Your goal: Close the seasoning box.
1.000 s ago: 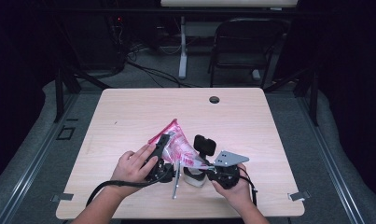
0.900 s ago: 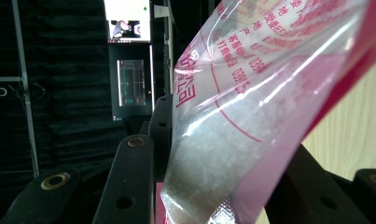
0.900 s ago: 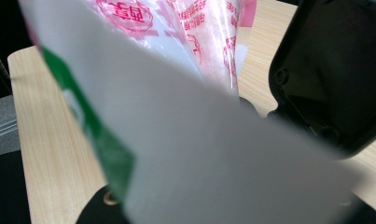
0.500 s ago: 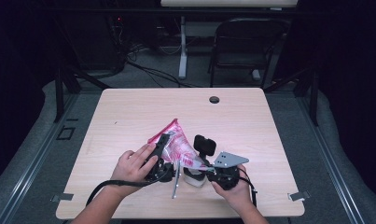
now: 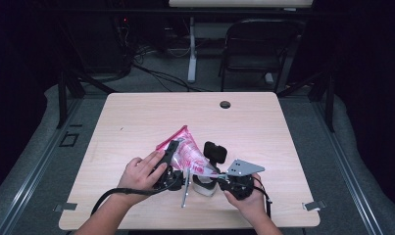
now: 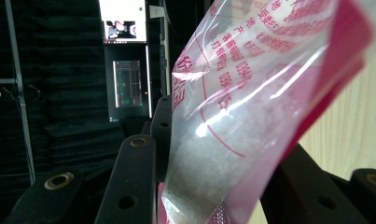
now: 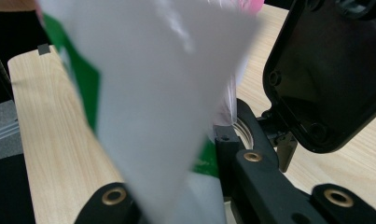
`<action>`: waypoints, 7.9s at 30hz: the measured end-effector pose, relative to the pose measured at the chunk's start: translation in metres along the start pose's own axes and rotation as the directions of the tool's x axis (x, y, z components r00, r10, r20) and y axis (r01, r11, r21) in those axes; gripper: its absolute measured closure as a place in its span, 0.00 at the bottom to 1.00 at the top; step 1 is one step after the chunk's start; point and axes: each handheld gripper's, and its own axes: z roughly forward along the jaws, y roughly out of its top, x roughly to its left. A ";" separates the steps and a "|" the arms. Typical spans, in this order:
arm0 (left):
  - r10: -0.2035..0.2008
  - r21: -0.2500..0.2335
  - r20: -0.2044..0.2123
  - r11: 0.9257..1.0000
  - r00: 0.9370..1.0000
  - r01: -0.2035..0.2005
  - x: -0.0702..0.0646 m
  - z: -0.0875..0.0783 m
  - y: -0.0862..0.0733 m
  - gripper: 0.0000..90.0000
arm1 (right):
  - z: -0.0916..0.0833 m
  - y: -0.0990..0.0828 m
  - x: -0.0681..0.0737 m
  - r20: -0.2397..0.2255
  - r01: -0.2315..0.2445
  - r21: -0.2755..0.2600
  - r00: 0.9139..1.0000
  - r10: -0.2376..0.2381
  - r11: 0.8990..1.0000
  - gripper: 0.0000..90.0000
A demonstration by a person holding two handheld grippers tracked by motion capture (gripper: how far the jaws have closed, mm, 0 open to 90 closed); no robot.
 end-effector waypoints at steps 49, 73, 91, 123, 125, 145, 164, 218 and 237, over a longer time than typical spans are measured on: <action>0.034 -0.004 0.021 0.999 0.999 -0.034 -0.001 -0.004 -0.001 0.80 | -0.001 -0.001 -0.003 0.018 -0.017 -0.017 1.000 0.017 1.000 0.90; 0.052 0.006 0.039 0.999 0.998 -0.052 -0.001 -0.002 -0.005 0.80 | -0.004 0.001 -0.003 0.007 -0.024 -0.050 1.000 0.025 0.998 0.82; 0.046 0.007 0.037 0.999 0.998 -0.046 0.000 -0.002 -0.005 0.81 | -0.003 0.000 -0.002 0.009 -0.020 -0.039 1.000 0.020 0.999 0.90; 0.063 0.008 0.048 0.998 0.997 -0.063 -0.003 -0.003 -0.004 0.82 | -0.005 0.000 -0.005 0.037 -0.030 -0.048 0.999 0.032 0.998 0.85; 0.061 0.009 0.049 0.998 0.997 -0.062 -0.003 -0.003 -0.004 0.82 | -0.005 0.000 -0.005 0.035 -0.030 -0.049 0.999 0.032 0.998 0.84; 0.063 0.025 0.058 0.998 0.996 -0.065 -0.004 0.000 -0.011 0.82 | -0.008 -0.001 -0.004 0.009 -0.029 -0.044 1.000 0.029 0.999 0.84; 0.055 0.010 0.041 0.998 0.998 -0.056 -0.001 -0.001 -0.006 0.82 | -0.012 -0.001 -0.002 0.021 0.002 -0.025 1.000 -0.001 1.000 1.00; 0.052 0.010 0.040 0.999 0.998 -0.053 0.003 0.000 -0.002 0.83 | -0.013 0.001 0.000 0.063 0.001 -0.036 0.998 0.001 0.999 1.00; 0.068 0.022 0.036 0.997 0.997 -0.069 0.004 0.000 -0.005 0.84 | -0.017 0.004 0.002 0.065 0.014 -0.068 0.998 -0.009 0.998 0.89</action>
